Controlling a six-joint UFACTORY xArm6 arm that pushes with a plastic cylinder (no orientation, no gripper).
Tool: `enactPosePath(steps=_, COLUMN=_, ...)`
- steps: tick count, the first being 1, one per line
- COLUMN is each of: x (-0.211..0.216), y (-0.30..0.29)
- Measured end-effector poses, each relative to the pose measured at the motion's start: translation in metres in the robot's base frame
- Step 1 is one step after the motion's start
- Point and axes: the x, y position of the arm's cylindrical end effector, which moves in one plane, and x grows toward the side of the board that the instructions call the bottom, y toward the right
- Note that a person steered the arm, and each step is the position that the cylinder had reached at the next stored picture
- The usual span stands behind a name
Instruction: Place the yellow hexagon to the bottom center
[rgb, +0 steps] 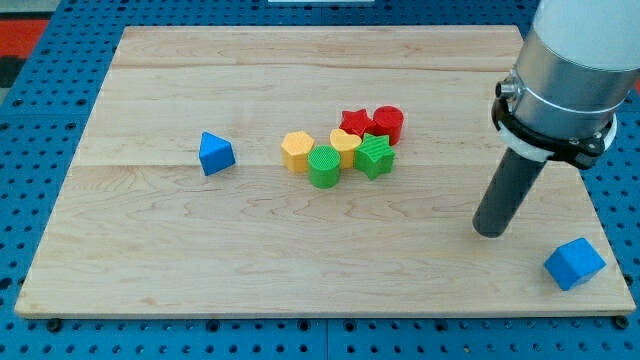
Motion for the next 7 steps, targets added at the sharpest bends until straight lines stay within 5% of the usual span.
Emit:
enactPosePath(steps=3, x=-0.02, y=0.0)
enactPosePath(steps=7, x=-0.113, y=-0.004)
